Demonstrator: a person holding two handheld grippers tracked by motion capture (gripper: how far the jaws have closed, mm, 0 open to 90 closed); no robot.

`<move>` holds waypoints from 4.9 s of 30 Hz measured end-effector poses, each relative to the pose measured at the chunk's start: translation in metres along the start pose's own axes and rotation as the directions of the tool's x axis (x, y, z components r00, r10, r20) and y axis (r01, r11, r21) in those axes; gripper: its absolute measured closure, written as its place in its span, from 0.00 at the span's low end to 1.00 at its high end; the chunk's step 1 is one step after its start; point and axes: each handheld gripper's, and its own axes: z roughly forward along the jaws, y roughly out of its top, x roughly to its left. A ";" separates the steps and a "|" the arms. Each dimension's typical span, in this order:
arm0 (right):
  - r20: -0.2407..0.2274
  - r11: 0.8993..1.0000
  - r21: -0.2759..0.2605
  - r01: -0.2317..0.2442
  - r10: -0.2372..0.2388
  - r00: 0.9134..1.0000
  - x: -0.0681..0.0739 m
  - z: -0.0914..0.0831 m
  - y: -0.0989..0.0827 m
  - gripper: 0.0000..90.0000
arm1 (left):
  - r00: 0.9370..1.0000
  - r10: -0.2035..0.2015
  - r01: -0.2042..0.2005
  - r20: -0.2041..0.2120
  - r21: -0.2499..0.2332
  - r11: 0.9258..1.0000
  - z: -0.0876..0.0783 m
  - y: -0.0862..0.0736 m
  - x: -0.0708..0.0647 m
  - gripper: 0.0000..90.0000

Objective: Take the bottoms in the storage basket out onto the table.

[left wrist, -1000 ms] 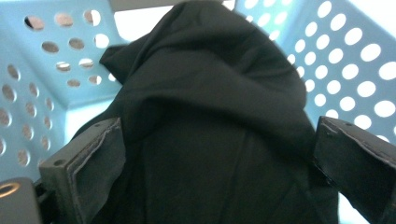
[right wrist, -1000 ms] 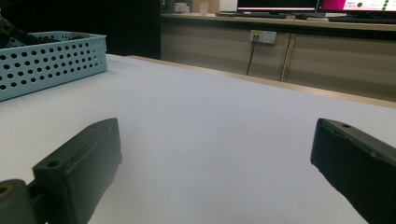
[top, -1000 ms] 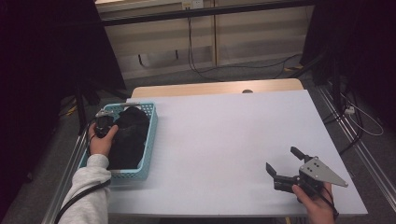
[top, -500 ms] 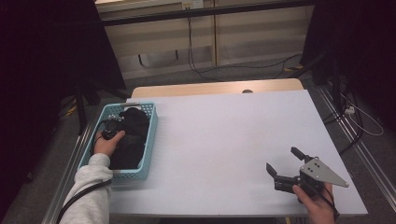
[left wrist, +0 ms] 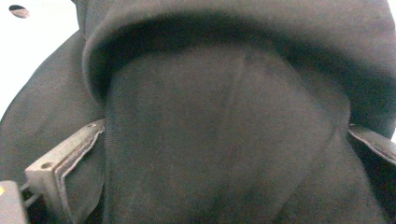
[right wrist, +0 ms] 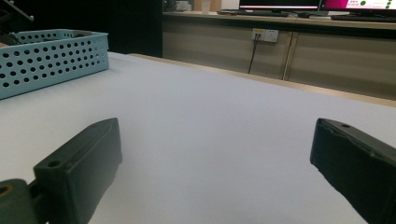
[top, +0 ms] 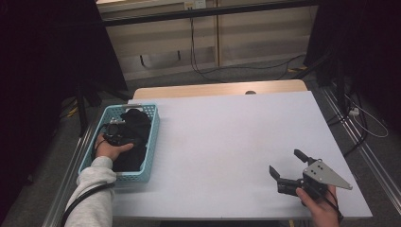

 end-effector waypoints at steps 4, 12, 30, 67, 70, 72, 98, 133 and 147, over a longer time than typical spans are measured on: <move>-0.002 1.000 0.004 0.003 -0.003 1.000 0.000 0.001 0.000 0.01 | 0.999 -0.033 0.033 -0.012 0.010 0.999 0.000 0.000 -0.002 0.00; -0.004 1.000 0.008 0.010 -0.010 1.000 0.001 0.004 0.001 0.01 | 0.998 -0.056 0.058 -0.031 0.047 0.997 -0.003 0.008 -0.015 0.14; 0.011 1.000 0.006 -0.001 0.001 1.000 -0.004 0.001 -0.002 0.01 | 0.984 -0.171 0.174 -0.039 0.088 0.981 -0.007 0.020 -0.023 0.74; -0.036 1.000 0.003 0.004 -0.004 0.999 0.004 0.013 0.001 0.01 | 0.960 -0.256 0.253 0.115 0.039 0.967 -0.135 0.105 -0.009 0.80; -0.039 1.000 0.001 0.004 -0.004 0.999 0.005 0.014 0.001 0.01 | 0.969 -0.218 0.217 0.115 0.023 0.976 -0.152 0.117 -0.014 0.80; -0.036 1.000 0.003 0.002 -0.002 0.999 0.005 0.014 0.001 0.01 | 0.970 -0.208 0.208 0.130 0.013 0.978 -0.159 0.123 -0.016 0.80; -0.044 1.000 0.005 0.011 -0.011 0.999 0.006 0.016 0.000 0.01 | 0.946 0.016 0.034 0.322 -0.148 0.988 -0.181 0.169 -0.101 0.81; -0.050 1.000 0.018 0.017 -0.016 0.999 0.006 0.016 0.000 0.01 | 0.877 0.178 -0.111 0.446 -0.173 0.979 -0.117 0.124 -0.192 0.81; -0.067 0.998 0.034 0.046 -0.044 0.997 0.009 0.019 -0.001 0.01 | 0.837 0.218 -0.115 0.502 -0.228 0.967 -0.062 0.091 -0.225 0.30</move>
